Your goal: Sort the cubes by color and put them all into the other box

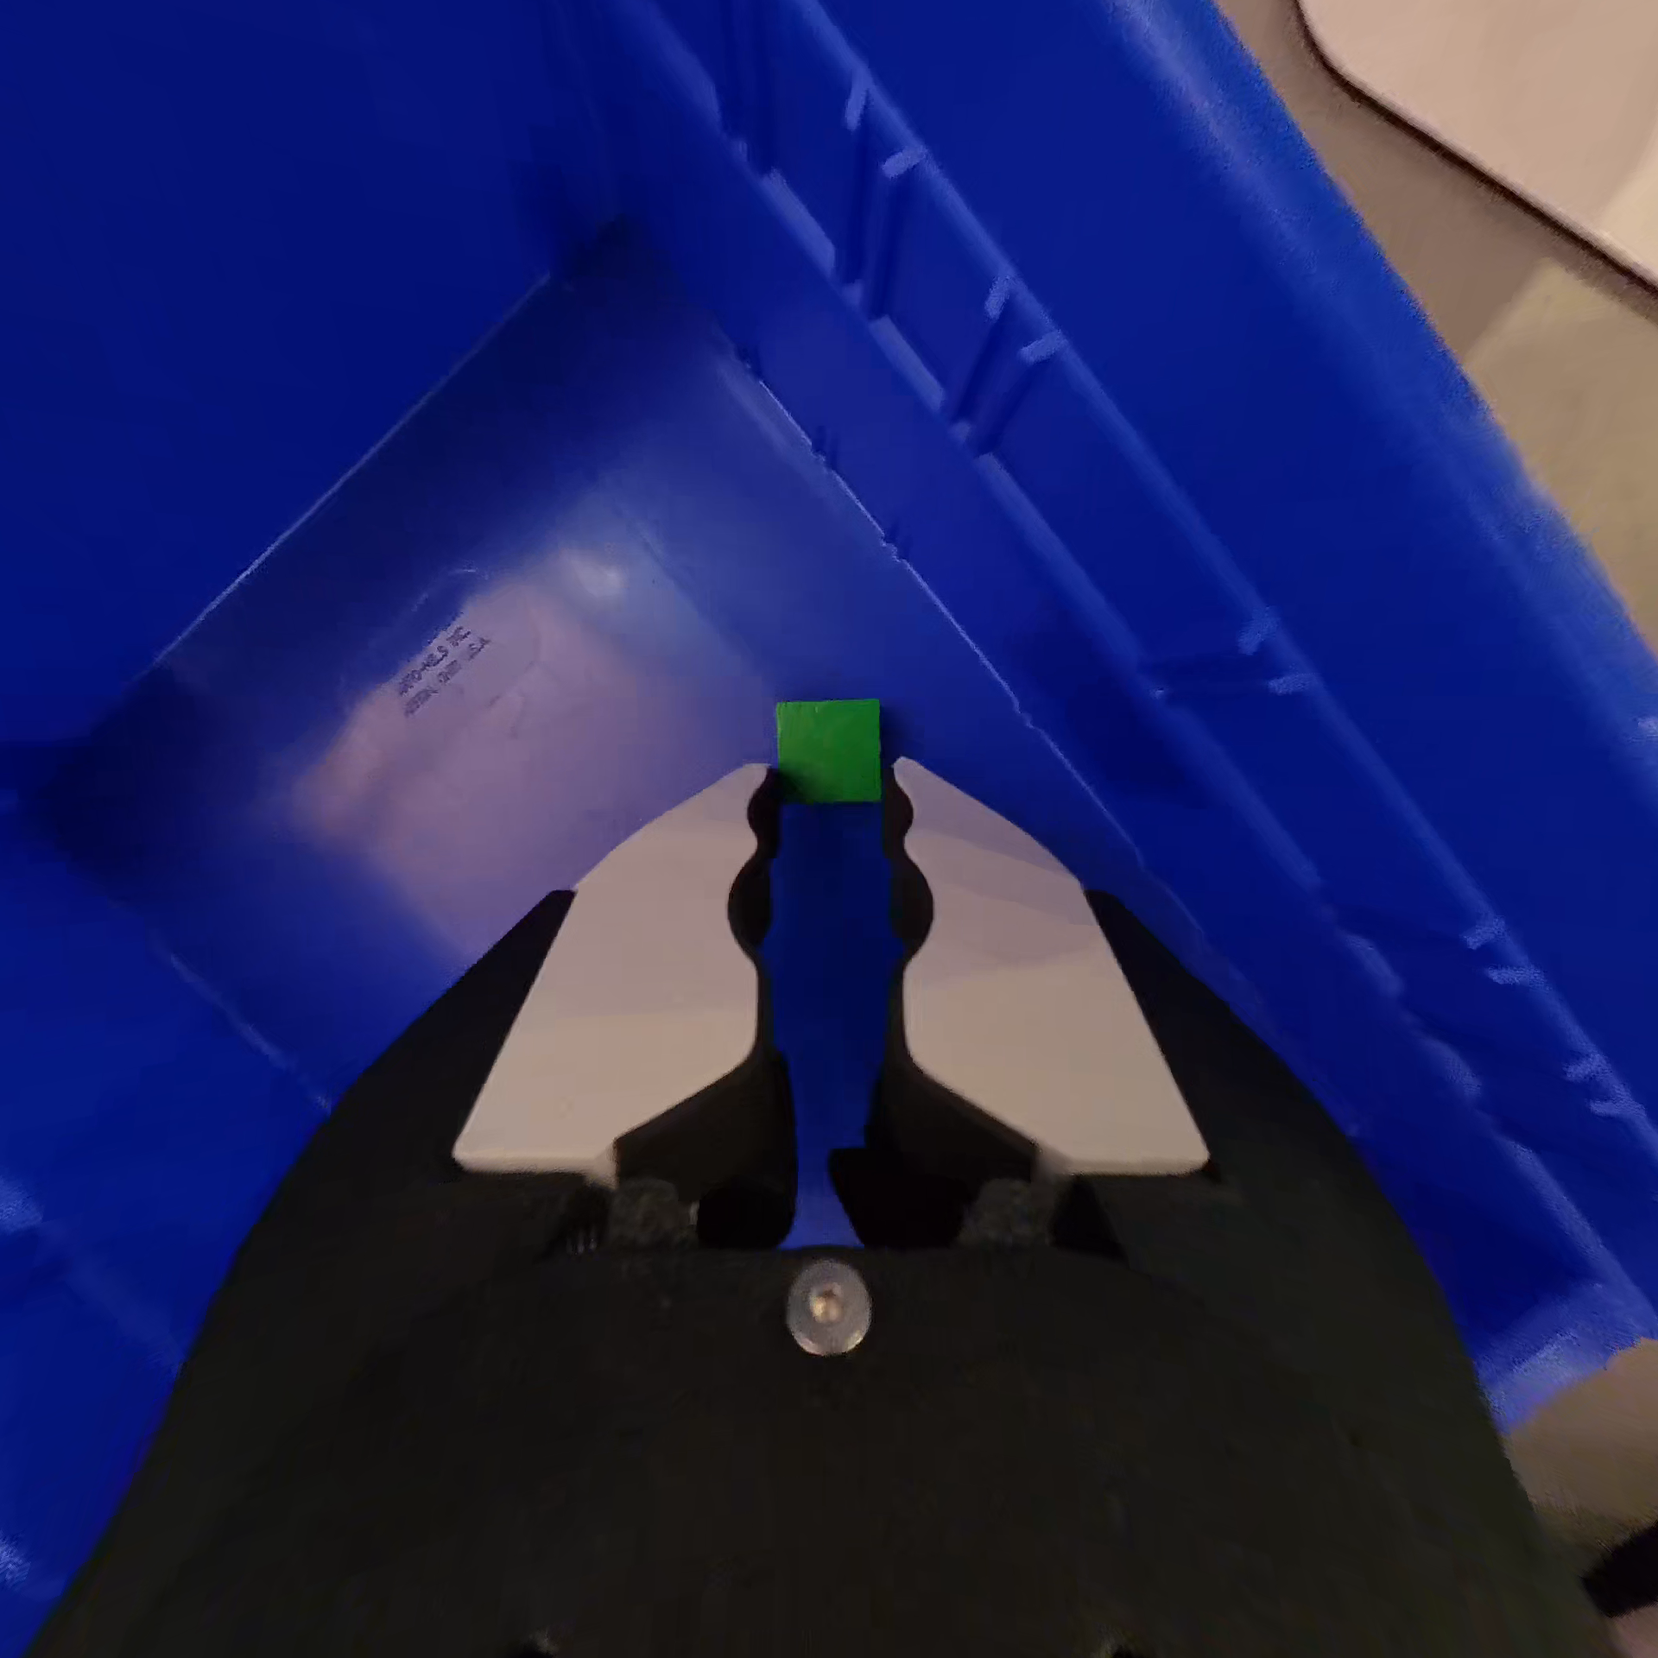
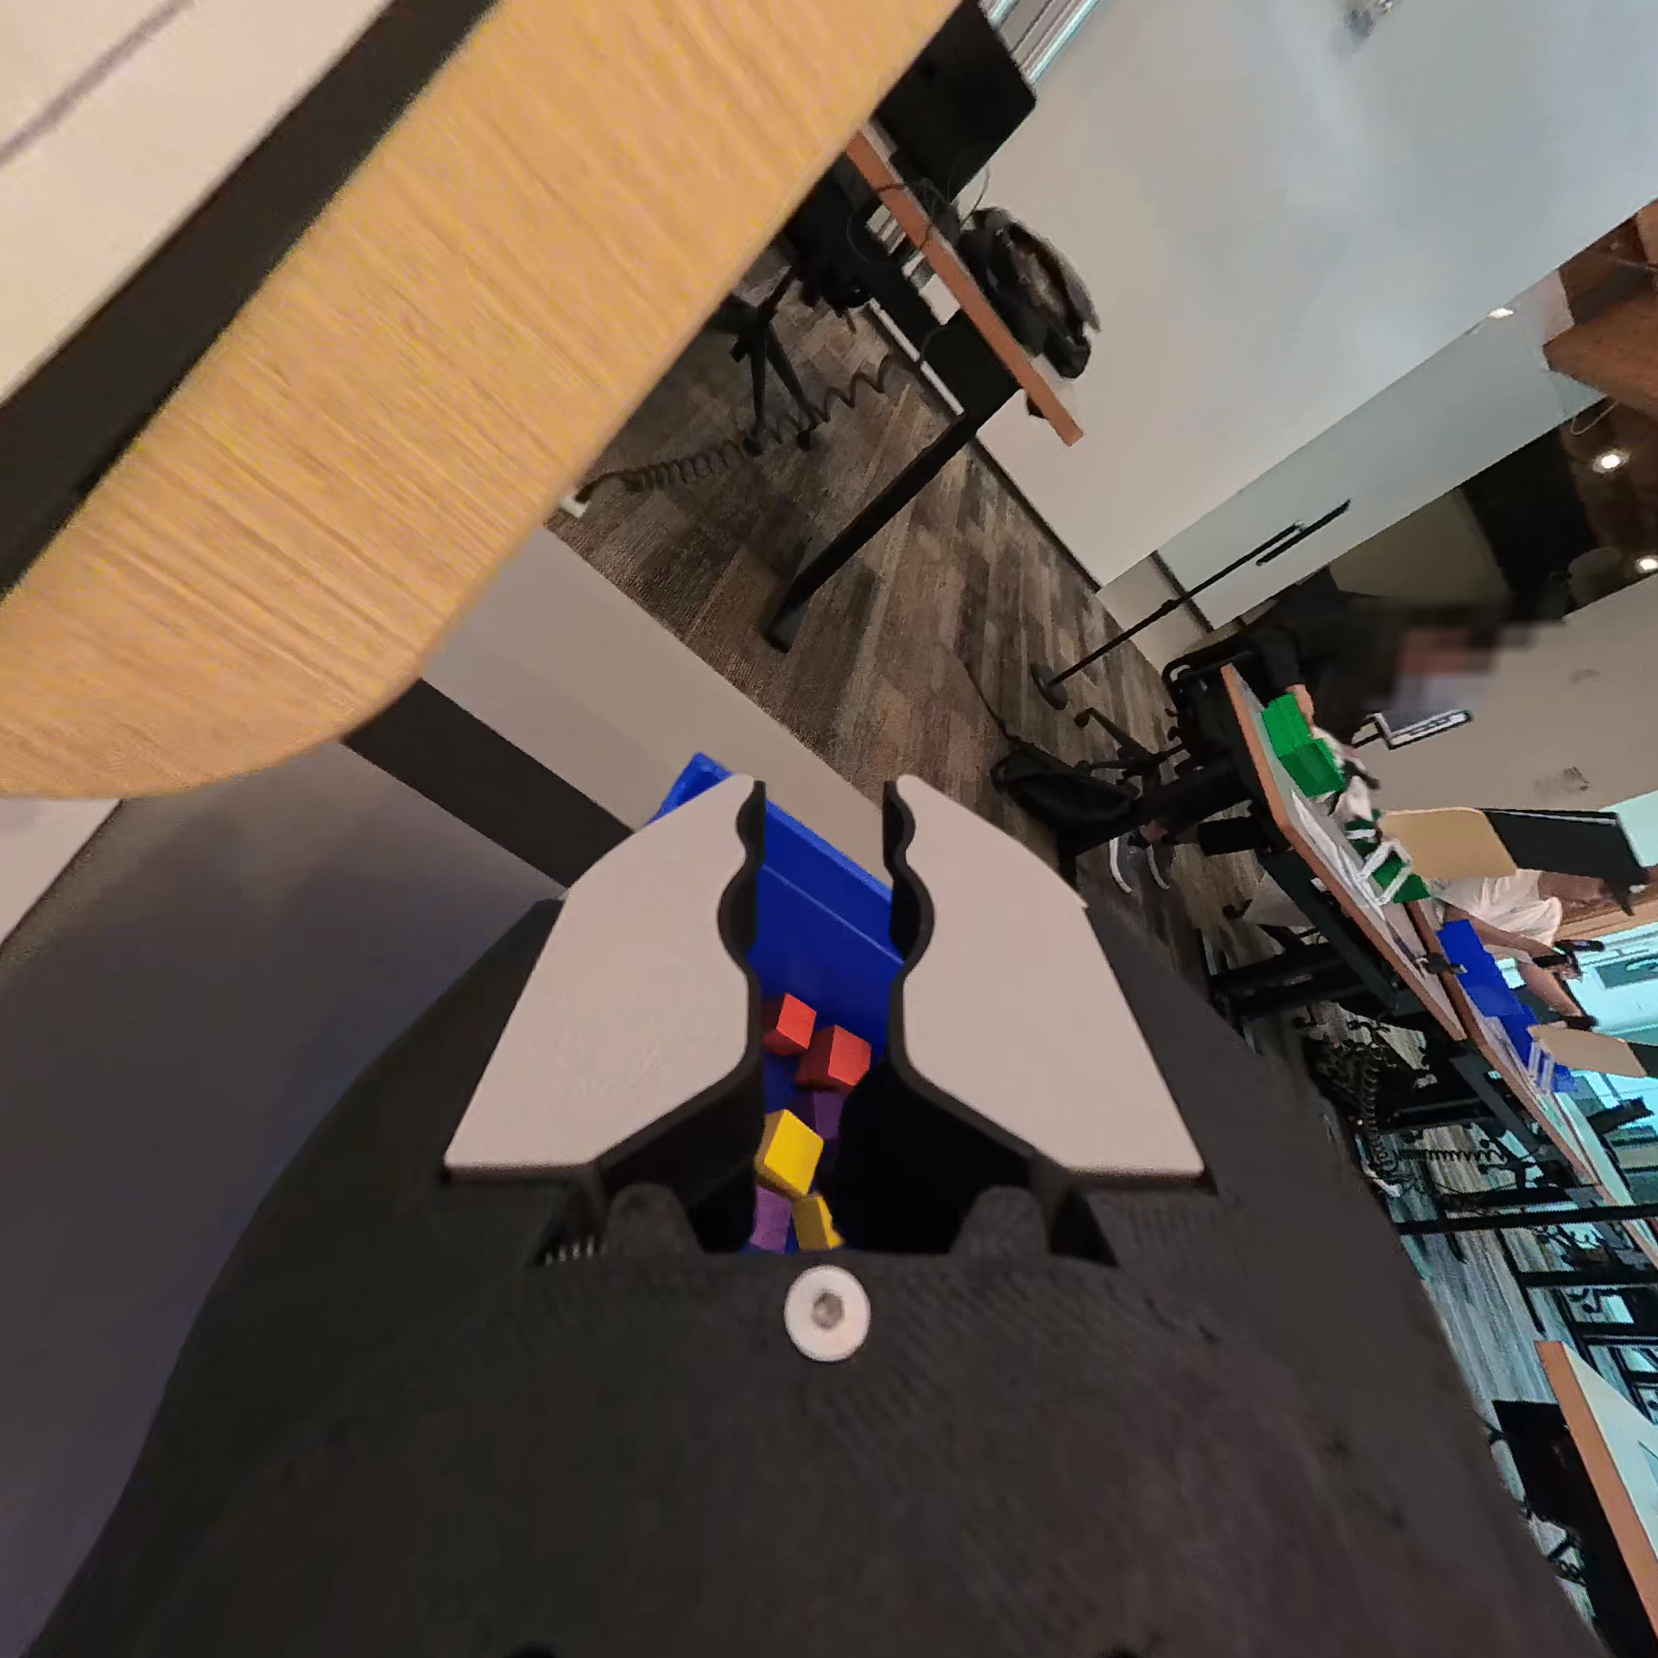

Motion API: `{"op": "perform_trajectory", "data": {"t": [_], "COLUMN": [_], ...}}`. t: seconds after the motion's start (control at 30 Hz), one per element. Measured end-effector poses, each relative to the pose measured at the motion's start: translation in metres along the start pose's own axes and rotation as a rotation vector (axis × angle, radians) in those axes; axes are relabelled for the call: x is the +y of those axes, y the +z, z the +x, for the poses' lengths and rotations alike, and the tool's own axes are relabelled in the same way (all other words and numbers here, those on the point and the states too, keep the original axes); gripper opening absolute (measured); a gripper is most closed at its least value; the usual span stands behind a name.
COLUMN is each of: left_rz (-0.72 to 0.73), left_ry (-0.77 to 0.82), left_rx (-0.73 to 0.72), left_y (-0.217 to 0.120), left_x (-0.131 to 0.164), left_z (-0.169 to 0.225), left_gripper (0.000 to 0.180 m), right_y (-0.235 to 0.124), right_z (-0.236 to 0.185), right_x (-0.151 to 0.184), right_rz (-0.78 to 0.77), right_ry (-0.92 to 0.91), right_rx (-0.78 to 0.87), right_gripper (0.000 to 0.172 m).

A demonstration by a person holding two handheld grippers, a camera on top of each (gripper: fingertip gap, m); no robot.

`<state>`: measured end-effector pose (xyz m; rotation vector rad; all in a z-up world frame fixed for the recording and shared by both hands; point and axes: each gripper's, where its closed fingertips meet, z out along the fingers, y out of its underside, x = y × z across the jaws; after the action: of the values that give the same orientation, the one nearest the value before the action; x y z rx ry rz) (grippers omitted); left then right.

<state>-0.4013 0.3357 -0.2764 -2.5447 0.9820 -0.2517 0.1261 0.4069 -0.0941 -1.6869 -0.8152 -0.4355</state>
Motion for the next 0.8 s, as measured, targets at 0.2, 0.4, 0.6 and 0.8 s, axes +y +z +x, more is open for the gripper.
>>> {"op": "perform_trajectory", "data": {"t": [0.2, 0.4, 0.6, 0.8], "left_rz": [0.071, 0.505, 0.899, 0.964], "left_ry": [-0.041, -0.136, 0.061, 0.323], "left_rx": [-0.036, 0.002, 0.171, 0.444], "left_y": [-0.009, -0.116, -0.238, -0.268], "left_x": [-0.013, -0.051, -0.095, -0.144], "left_z": [-0.009, -0.006, 0.076, 0.199], "left_gripper": [0.022, 0.021, 0.021, 0.021], "right_y": [-0.015, -0.056, -0.104, -0.143], "right_z": [-0.005, -0.038, -0.11, -0.158], "right_x": [-0.04, -0.114, -0.172, -0.201], "right_rz": [0.121, 0.381, 0.614, 0.757], "right_ry": [-0.024, -0.116, -0.196, -0.29], "right_rx": [0.079, 0.038, -0.156, -0.226], "right_gripper": [0.023, 0.029, 0.042, 0.053]}}
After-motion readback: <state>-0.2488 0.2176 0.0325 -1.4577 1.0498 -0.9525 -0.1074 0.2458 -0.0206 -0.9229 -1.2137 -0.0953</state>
